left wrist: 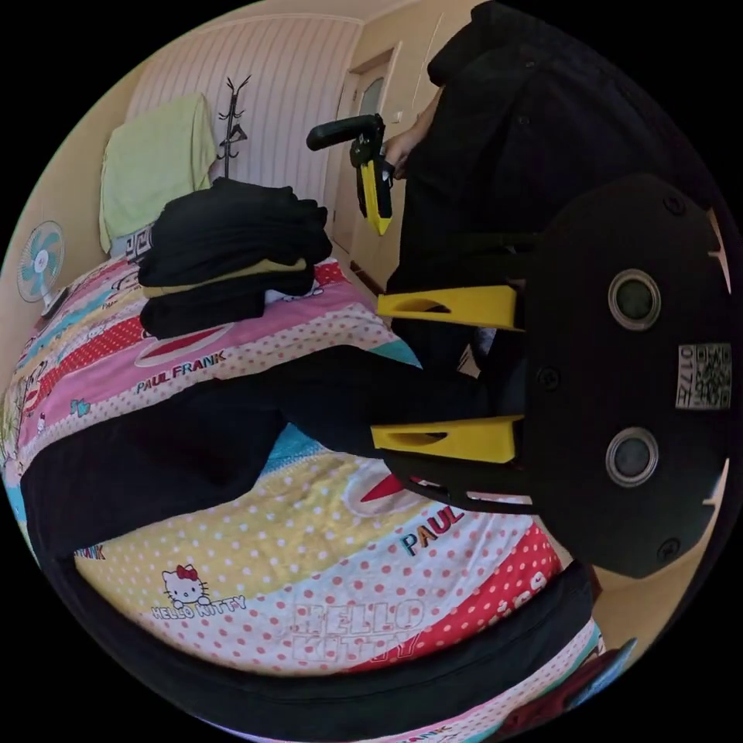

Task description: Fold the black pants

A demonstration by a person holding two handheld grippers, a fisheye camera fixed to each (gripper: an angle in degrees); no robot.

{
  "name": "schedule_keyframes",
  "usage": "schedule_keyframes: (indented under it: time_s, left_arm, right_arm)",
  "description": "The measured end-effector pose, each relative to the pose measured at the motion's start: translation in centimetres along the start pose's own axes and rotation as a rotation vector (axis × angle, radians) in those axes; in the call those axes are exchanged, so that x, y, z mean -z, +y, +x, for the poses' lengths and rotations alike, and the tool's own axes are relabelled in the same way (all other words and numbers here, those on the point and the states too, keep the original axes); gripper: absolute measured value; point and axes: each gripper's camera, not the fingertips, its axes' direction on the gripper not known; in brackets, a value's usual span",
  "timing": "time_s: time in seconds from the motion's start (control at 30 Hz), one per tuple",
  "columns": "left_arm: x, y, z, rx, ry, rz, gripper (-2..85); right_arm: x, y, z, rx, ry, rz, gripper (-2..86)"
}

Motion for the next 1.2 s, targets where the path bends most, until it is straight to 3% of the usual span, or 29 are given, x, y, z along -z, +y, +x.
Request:
schedule_keyframes:
  time_s: [0.07,0.13,0.3,0.43,0.57,0.73,0.9,1.2]
  left_arm:
    - [-2.8,0.5,0.4,0.088,-0.07,-0.1,11.1]
    - [-3.5,2.5,2.2,0.1,0.036,-0.027,5.5]
    - [-0.1,7.6,6.2,0.131,0.25,0.183,4.0]
    - [6.2,13.1,8.3,0.155,0.226,0.393,4.0]
    - [7.1,15.3,5.8,0.289,0.247,0.333,4.0]
    - [9.3,18.8,3.8,0.288,0.403,0.413,3.9]
    - [10.9,20.5,3.5,0.293,0.388,0.407,3.9]
    - [13.9,23.4,1.1,0.24,0.526,0.425,3.9]
  right_arm:
    - [0.0,1.5,1.5,0.034,0.025,-0.004,1.0]
    - [0.2,2.2,2.6,0.061,0.029,-0.004,0.8]
    - [-0.5,2.4,4.7,0.13,-0.058,-0.048,0.6]
    - [-1.8,1.5,4.1,0.269,-0.083,-0.055,0.6]
    - [-4.6,-0.6,3.8,0.291,-0.042,-0.135,0.6]
    - [-4.8,-0.5,2.2,0.332,-0.139,-0.041,1.3]
    - [-5.6,-3.3,3.0,0.219,-0.168,0.028,4.9]
    - [-2.0,-18.1,2.9,-0.016,-0.362,0.224,15.8]
